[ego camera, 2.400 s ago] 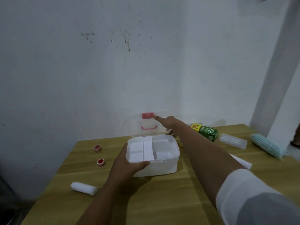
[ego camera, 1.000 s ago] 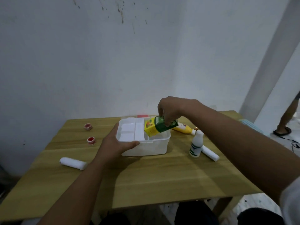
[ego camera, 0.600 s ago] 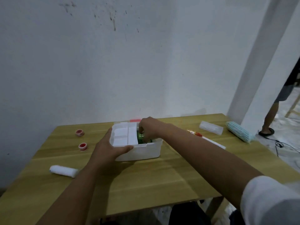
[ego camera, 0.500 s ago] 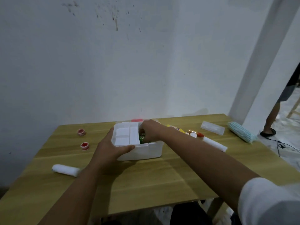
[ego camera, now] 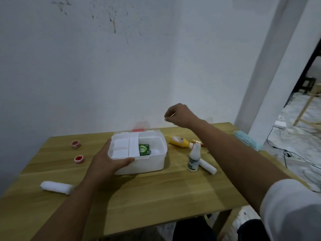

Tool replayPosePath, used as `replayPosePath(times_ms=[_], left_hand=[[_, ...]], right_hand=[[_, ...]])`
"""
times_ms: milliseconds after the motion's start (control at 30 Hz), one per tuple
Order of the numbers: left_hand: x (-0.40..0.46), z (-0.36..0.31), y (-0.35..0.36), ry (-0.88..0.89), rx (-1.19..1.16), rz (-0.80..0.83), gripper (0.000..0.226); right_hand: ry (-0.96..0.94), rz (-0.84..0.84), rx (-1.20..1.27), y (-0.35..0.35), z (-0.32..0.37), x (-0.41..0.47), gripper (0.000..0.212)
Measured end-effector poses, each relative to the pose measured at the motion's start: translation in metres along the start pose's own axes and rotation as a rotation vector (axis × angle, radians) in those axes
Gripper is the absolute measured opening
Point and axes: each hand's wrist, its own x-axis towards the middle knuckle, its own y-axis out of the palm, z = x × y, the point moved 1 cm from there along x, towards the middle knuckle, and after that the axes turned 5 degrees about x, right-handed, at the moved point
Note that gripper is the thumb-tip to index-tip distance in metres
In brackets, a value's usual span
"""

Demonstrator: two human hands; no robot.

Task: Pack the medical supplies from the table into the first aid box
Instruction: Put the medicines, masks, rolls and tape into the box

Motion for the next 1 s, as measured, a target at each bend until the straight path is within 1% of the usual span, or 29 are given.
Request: replayPosePath(times_ms=[67,133,200,300,400,467,533,600,733,767,833,933,1000], left_hand=[[-0.001,0.000,0.001,-0.001,0.002,0.004,0.111],[-0.001,0.001,0.002,0.009,-0.009,0.014,0.110],[0.000,0.000,0.002,0.013,-0.012,0.017,0.109],[0.000,-0.001,0.003,0.004,-0.026,0.009,0.108],[0.000,-0.002,0.002,0.010,-0.029,0.006,0.108],[0.000,-0.002,0.003,0.016,-0.032,0.012,0.106],[0.000,-0.002,0.002,0.010,-0.030,0.016,0.106],[0.000,-0.003,0.003,0.013,-0.024,0.011,0.106],[-0.001,-0.005,0.003,0.003,-0.032,0.012,0.100],[-0.001,-0.005,0.002,0.001,-0.033,0.017,0.099],[-0.001,-0.005,0.001,-0.002,-0.036,0.030,0.102],[-0.002,-0.007,0.000,0.002,-0.052,0.040,0.104],[-0.004,-0.009,-0.001,0.016,-0.058,0.035,0.097]], right_hand=[[0.124,-0.033,-0.125,-0.020,-0.045,-0.001,0.017],[0.286,-0.001,-0.299,-0.032,-0.093,-0.007,0.028],[0.441,0.074,-0.428,-0.039,-0.131,-0.021,0.039],[0.613,0.228,-0.558,-0.040,-0.169,-0.043,0.046],[0.751,0.306,-0.582,-0.031,-0.216,-0.047,0.060],[0.746,0.271,-0.606,-0.027,-0.233,-0.049,0.069],[0.669,0.215,-0.645,-0.030,-0.212,-0.059,0.070],[0.661,0.185,-0.610,-0.032,-0.198,-0.060,0.071],[0.683,0.229,-0.533,-0.033,-0.188,-0.060,0.055],[0.686,0.205,-0.513,-0.033,-0.188,-0.060,0.054],[0.678,0.103,-0.450,-0.037,-0.187,-0.059,0.060],[0.552,-0.020,-0.351,-0.051,-0.160,-0.047,0.066],[0.427,-0.066,-0.275,-0.061,-0.124,-0.035,0.070]])
